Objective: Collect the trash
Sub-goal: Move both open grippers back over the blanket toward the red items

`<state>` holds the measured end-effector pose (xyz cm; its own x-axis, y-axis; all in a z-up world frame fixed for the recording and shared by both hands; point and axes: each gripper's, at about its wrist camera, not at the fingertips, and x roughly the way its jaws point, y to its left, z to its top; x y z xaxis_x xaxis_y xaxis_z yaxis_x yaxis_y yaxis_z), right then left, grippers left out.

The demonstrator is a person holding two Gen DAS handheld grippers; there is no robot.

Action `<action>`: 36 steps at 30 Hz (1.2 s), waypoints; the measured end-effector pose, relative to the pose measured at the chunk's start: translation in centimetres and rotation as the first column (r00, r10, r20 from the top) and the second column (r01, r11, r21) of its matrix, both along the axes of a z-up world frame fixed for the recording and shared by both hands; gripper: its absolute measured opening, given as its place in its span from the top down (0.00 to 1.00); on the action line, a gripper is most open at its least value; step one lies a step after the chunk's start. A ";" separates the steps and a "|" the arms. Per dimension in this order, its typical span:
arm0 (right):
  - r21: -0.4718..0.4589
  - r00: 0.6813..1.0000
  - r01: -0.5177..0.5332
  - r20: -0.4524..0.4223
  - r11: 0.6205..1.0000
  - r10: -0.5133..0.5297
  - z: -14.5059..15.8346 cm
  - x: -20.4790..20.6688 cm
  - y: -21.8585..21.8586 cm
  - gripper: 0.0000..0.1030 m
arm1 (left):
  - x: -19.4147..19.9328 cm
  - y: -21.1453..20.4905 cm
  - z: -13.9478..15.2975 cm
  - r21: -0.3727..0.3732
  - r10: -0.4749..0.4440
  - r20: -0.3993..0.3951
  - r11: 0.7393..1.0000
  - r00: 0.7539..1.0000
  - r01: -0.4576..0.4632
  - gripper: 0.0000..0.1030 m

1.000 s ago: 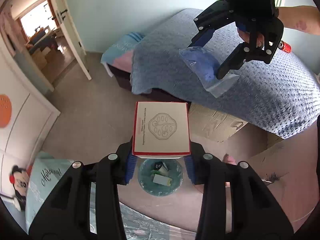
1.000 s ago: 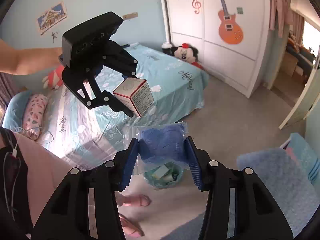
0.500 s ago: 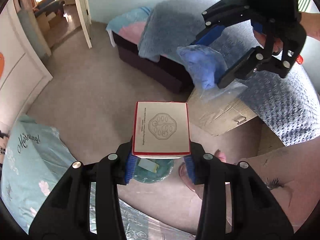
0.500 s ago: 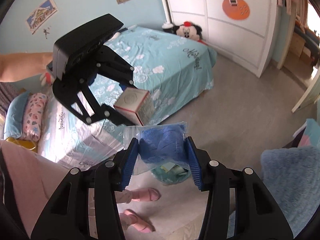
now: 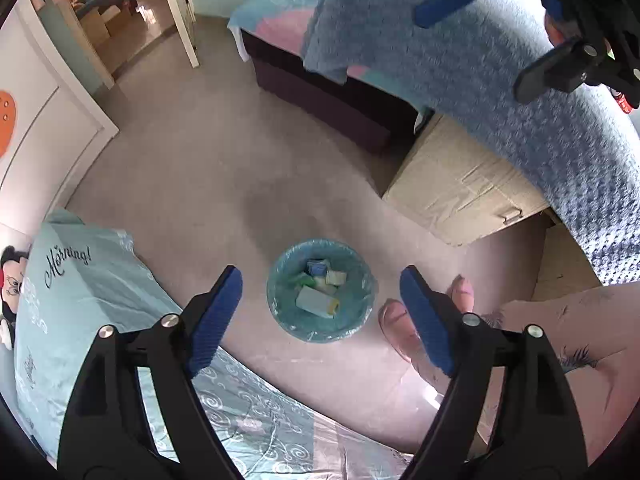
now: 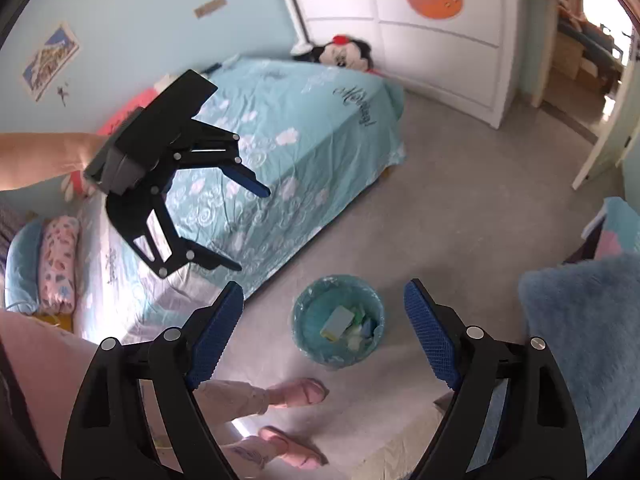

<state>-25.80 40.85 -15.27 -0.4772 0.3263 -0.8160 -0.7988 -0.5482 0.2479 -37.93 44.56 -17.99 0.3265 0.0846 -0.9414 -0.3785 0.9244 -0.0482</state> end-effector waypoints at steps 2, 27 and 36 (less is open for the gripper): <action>0.018 0.999 0.045 -0.010 0.999 -0.045 1.2 1.7 -1.4 0.20 | 0.7 0.2 0.8 0.011 -0.024 0.013 1.000 1.000 0.024 0.22; 0.265 0.673 0.697 0.080 0.666 -0.736 11.9 26.3 -36.9 0.19 | 31.1 -21.2 13.8 0.212 -0.645 0.248 0.764 0.723 0.609 0.11; 0.267 0.494 0.816 0.140 0.513 -0.858 12.1 34.7 -52.8 0.16 | 43.1 -34.7 13.0 0.202 -0.780 0.240 0.622 0.578 0.757 0.11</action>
